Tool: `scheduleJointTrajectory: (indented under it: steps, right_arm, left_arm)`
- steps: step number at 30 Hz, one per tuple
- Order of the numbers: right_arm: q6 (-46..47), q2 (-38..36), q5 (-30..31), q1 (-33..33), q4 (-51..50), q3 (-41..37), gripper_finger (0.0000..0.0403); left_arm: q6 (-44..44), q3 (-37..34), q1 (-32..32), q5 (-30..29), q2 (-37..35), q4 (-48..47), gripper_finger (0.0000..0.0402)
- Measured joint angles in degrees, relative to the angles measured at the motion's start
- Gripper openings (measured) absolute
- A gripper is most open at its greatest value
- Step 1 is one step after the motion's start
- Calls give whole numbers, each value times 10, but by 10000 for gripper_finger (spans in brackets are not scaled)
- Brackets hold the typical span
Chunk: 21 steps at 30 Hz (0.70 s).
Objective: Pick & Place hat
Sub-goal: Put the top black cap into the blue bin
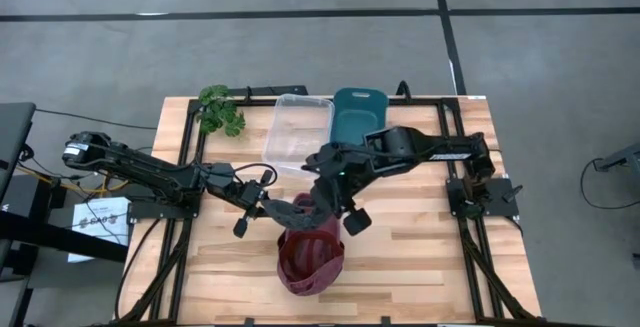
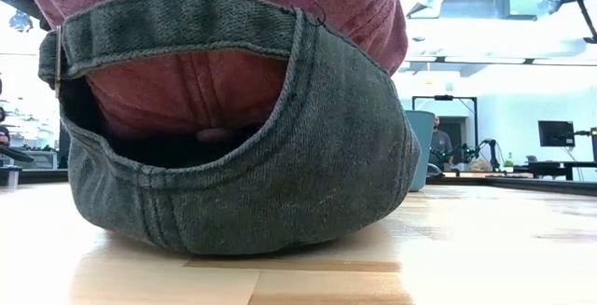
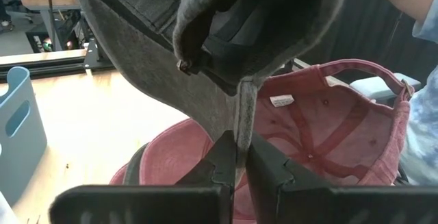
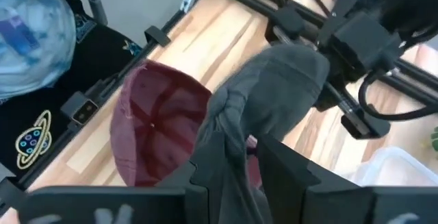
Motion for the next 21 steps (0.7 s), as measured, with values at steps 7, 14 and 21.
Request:
scheduleJointTrajectory:
  steps: [7, 14, 21]
  right_arm:
    - [-1, 7, 1, -4, 1, 0, 82]
    - [-2, 22, 0, -4, -6, 0, 82]
    - [-113, 26, 0, -1, -49, 0, 46]
  left_arm:
    - [0, 0, 0, 0, 0, 1, 21]
    - [2, 0, 0, 0, 0, 0, 21]
    - [2, 0, 0, 0, 0, 1, 21]
